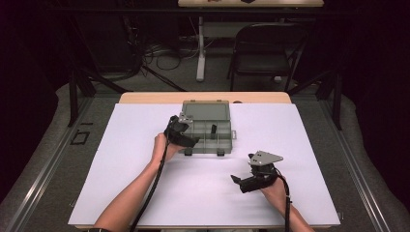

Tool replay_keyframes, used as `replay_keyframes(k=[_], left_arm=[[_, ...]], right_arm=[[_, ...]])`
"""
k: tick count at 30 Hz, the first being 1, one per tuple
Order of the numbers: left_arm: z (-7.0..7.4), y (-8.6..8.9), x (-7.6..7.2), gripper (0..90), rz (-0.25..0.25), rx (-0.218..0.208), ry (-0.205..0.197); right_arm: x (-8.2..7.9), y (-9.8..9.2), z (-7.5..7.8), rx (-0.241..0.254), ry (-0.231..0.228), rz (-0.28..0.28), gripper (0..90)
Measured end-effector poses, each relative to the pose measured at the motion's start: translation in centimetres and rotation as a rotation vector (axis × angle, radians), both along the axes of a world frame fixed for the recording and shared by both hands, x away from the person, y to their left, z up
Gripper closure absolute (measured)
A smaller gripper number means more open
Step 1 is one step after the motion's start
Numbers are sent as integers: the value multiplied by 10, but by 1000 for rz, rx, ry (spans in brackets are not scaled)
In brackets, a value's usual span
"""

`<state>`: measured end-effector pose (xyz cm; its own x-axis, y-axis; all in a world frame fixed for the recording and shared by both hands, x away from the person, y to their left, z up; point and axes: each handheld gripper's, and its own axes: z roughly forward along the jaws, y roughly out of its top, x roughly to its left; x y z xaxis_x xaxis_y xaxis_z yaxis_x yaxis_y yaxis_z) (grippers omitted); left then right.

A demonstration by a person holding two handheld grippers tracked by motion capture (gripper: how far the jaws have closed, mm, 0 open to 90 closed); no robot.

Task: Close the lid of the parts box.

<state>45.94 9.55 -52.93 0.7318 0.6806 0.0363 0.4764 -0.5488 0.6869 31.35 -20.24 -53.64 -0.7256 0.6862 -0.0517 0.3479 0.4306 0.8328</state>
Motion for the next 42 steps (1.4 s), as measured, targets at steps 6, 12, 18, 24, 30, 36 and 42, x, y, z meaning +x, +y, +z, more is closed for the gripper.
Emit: replay_keyframes(k=[6, 12, 18, 24, 30, 36, 42], left_arm=[[-3, 0, 1, 396, 6, 12, 7], [-7, 1, 4, 444, 20, -12, 20], [-7, 1, 4, 461, 23, -15, 22], [-8, -1, 5, 488, 19, -7, 13], [-9, -4, 5, 538, 19, 8, -4], [-8, -4, 5, 546, 13, 12, -5], [-9, -3, 5, 550, 10, 9, -6]], right_arm=[[0, 0, 2, 8, -8, -3, 0], [1, 2, 3, 5, -16, 7, 0], [2, 3, 2, 5, -12, 10, 0], [3, 3, 2, 4, -12, 11, 0], [3, 3, 2, 5, -12, 11, 0], [11, 4, 2, 0, 4, -1, 0], [22, 9, 7, -20, 12, -2, 0]])
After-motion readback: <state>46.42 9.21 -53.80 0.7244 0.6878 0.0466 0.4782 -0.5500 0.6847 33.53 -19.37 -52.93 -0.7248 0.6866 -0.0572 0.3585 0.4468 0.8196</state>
